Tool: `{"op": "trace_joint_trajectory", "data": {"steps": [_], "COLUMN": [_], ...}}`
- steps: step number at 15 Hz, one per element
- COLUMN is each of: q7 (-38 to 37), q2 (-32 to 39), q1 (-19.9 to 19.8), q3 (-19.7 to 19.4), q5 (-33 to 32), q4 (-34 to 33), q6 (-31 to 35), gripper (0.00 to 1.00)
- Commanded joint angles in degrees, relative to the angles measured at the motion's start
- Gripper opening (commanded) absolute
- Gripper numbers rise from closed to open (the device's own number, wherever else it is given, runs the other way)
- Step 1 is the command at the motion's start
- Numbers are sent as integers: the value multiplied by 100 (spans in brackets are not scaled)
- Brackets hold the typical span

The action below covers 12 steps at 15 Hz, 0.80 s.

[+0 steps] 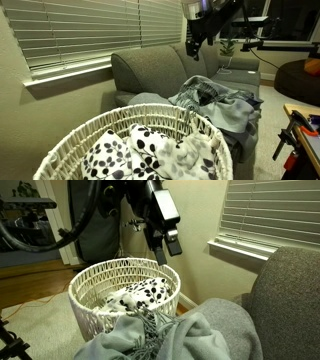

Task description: Put the green blanket in the basket on the couch

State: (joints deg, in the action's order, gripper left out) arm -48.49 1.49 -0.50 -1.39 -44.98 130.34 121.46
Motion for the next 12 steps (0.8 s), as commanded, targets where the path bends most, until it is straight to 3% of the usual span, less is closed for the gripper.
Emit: {"op": "trace_joint_trajectory", "data": {"steps": [1, 2, 3, 12], "q7": [247, 309, 128, 202], "q2": [-525, -581, -151, -292], "q1": [65, 78, 41, 54], "q3": [108, 135, 115, 168], "q5": [386, 496, 311, 423], "q4": [320, 332, 7, 68], "q6": [78, 94, -10, -9], "gripper": [100, 100, 100, 100]}}
